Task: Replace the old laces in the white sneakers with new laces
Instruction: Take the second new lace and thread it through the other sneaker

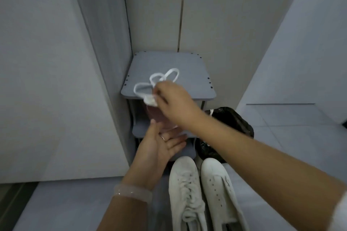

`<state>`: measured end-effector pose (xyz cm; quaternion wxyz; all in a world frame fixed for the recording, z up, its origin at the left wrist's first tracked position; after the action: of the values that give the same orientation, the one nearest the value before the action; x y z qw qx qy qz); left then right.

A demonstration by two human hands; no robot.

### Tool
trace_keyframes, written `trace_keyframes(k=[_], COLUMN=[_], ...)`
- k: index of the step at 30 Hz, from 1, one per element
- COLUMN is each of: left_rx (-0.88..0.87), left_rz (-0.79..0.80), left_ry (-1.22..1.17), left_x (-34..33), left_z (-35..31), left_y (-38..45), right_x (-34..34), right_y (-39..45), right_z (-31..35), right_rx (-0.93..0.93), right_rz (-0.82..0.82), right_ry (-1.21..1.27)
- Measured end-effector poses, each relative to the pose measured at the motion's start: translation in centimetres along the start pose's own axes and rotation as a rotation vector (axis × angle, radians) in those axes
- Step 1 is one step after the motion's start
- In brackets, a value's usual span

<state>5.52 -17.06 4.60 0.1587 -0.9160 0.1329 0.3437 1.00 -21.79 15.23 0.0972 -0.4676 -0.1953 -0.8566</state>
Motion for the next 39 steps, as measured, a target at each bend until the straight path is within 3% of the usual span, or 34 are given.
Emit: trace_keyframes(k=[3,5,9,13,16,19,25,27,30,32,34,36,39], left_rx=[-0.087,0.186,0.343,0.459,0.578,0.603,0.61,0.636,0.589,0.616,0.607,0.563,0.546], left_rz=[0.151,0.136,0.108,0.001,-0.024,-0.016,-0.045,-0.042,-0.003,0.054,0.089,0.035,-0.077], left_ry=[-0.332,-0.164,0.294,0.025,-0.054,-0.053,0.079,0.165,0.474,0.573,0.528,0.26,-0.112], left_x=[-1.3,-1.7,-4.4,-4.8,-5.7,-6.8,-5.9,-6.3,-6.1,-6.7,-7.6,-7.7,-7.0], left_z=[0.5,3.1,6.8,10.6,11.8,11.9,12.9,13.6,14.9,15.6,15.5,14.8,14.2], left_y=[-0.2,0.0,-1.6,-2.5,-1.7,-0.9,0.7,0.6,1.0,0.7,0.6,1.4,2.3], right_x=[-1.3,-2.3,-1.5,-0.6,-1.4,-0.8,4.8,6.7,8.9,9.4,8.6,7.1,5.1], right_y=[-8.2,-13.0,-18.0,-20.2,-21.0,-21.3,-22.4,-23.2,-24.0,-24.0,-23.7,-23.3,-22.8], right_z=[2.3,2.0,-1.0,-4.7,-7.4,-11.6,-17.1,-18.4,-19.4,-19.7,-19.7,-19.3,-18.4], right_rx=[0.085,0.07,-0.077,-0.345,-0.583,-0.764,-0.767,-0.756,-0.71,-0.718,-0.775,-0.841,-0.773], right_rz=[0.12,0.242,0.438,0.468,0.255,-0.188,-0.735,-0.844,-0.909,-0.829,-0.628,-0.371,0.008], right_ry=[0.155,0.209,0.397,0.74,1.317,1.579,1.564,1.515,1.423,1.359,1.261,1.091,0.462])
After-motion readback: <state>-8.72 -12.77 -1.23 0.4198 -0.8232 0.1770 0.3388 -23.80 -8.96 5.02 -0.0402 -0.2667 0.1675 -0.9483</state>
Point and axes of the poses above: each hand's wrist, its own y-axis towards the middle knuckle, its own x-axis out of the back of the hand, z = x × y, the point moved 7 cm from there along y, towards the middle knuckle, and after that the axes turned 8 degrees about z, right-handed, at the moved point
